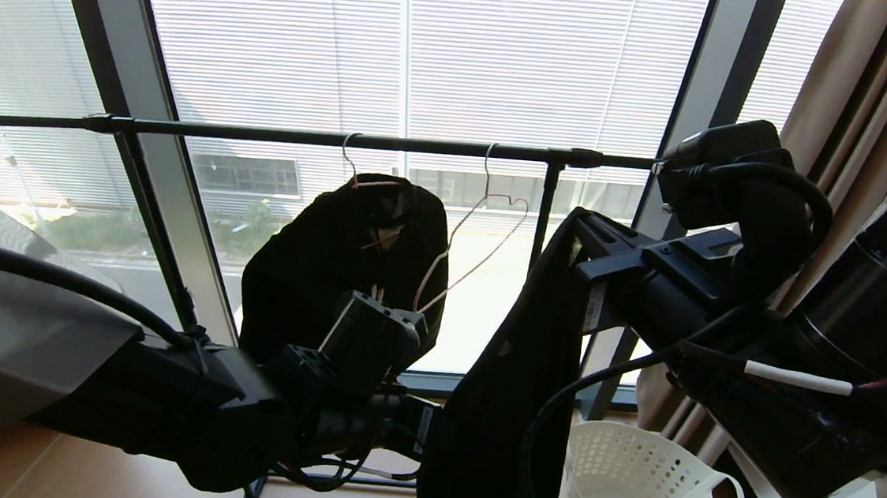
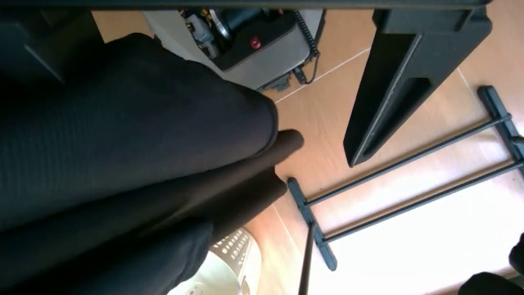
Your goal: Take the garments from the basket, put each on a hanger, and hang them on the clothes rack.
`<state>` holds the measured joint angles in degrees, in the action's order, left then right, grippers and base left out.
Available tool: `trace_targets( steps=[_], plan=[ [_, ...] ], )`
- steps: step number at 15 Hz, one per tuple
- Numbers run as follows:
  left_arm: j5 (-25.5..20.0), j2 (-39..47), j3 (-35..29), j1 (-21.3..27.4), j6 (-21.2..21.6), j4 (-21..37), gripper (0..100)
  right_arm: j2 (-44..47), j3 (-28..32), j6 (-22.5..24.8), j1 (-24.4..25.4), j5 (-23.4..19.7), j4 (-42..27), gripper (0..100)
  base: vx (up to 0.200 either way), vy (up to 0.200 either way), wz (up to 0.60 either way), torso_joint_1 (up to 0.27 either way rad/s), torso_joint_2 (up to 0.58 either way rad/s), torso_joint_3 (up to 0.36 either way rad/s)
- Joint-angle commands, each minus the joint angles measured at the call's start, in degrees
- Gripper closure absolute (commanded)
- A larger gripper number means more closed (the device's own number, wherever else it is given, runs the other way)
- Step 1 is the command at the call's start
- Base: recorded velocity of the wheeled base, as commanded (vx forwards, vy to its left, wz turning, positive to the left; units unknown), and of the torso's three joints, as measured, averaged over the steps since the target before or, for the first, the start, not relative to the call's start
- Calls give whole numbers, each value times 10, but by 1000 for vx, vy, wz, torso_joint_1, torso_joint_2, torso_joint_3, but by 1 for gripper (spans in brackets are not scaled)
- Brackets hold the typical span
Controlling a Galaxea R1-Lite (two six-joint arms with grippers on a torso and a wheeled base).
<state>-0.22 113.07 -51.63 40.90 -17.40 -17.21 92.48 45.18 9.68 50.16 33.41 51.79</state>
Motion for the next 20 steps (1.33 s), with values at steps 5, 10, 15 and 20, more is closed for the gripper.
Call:
trace_targets(
  steps=[5,10,15,20],
  plan=[
    [3,-122,59,21,1,2,100,29,14,2,-45,-3,2,100,0,0,0,0,0,0],
    [26,-183,79,23,3,3,100,62,31,3,-87,-3,6,100,0,0,0,0,0,0],
    [27,-218,59,14,25,24,100,94,33,27,-120,0,6,100,0,0,0,0,0,0],
    [25,-225,-16,-31,28,97,100,99,-9,73,-122,2,8,100,0,0,0,0,0,0]
  ],
)
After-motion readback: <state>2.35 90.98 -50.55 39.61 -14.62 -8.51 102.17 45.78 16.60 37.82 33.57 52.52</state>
